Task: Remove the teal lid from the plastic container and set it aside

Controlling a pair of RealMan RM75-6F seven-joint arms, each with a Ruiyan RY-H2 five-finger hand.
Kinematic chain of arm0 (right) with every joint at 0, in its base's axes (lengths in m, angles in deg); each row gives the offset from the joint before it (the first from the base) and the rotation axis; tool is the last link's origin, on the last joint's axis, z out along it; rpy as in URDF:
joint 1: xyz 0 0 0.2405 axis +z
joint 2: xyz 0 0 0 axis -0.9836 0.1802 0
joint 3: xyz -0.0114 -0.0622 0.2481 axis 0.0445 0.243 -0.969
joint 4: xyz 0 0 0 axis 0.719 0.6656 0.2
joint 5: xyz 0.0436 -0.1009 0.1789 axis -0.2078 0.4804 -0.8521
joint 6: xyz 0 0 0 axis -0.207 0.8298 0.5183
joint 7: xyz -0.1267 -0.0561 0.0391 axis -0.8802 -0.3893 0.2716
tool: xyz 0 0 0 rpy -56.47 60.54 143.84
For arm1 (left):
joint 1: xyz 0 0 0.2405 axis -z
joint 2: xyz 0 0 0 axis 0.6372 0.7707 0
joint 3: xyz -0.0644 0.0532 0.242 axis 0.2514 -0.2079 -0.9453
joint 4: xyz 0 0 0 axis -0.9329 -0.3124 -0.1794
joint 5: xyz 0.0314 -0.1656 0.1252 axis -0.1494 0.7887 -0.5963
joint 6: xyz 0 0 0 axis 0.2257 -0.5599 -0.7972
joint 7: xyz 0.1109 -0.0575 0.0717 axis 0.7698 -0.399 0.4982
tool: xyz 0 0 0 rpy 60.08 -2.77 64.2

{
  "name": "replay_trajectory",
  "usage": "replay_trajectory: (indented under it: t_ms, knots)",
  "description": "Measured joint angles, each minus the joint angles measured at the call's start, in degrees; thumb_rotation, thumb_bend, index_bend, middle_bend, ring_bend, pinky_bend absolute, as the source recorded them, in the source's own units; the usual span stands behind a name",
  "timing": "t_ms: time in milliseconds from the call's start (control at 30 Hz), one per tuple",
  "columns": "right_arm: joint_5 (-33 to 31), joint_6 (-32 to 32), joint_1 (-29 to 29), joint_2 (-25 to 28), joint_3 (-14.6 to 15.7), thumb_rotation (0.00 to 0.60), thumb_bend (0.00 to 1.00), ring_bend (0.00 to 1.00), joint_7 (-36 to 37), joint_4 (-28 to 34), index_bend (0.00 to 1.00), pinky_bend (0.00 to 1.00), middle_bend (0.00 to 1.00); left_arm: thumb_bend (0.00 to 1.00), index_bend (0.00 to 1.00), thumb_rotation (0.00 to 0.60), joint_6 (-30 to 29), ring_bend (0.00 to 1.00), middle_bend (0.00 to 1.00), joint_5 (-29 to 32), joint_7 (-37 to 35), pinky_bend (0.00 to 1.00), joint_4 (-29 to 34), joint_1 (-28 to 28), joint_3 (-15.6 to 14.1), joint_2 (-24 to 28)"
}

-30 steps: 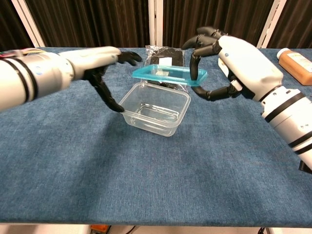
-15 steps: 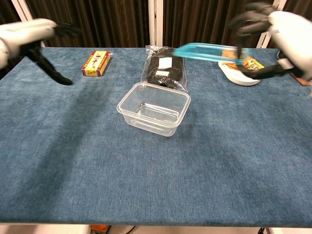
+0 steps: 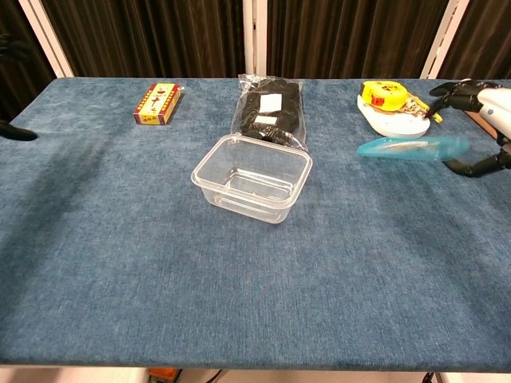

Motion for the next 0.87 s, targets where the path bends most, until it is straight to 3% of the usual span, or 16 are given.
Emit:
replay_trajectory:
  t_ms: [167,367,633,867]
  knots:
    - [-1.2,1.6,-0.7,4.4,0.7,0.600,0.03,0.00,-0.6,6.1,0.00,0.00,0.00,0.00,0.02,0.600,-0.9,0.00,0.04,-0.5,-1.2,0.00,0.0,-2.9,0.0,1.7]
    - [-0.6,1.6,-3.1,14.4,2.3,0.600,0.06,0.00,3.3,14.3,0.00,0.00,0.00,0.00,0.05,0.600,-1.7,0.00,0.04,-5.2,-5.1,0.00,-1.9,-6.5,-1.7,5.0]
    - [2.4,-8.9,-10.0,24.2,3.4,0.600,0.10,0.00,11.5,20.1,0.00,0.00,0.01,0.00,0.07,0.600,-7.6,0.00,0.05,-10.4,-10.9,0.00,-5.1,-14.0,-3.5,8.2]
    - [5.5,-15.3,-15.9,27.9,5.5,0.600,0.11,0.00,16.6,21.1,0.00,0.00,0.01,0.00,0.07,0.600,-13.4,0.00,0.05,-15.0,-12.2,0.00,-1.0,-20.4,-5.8,10.7]
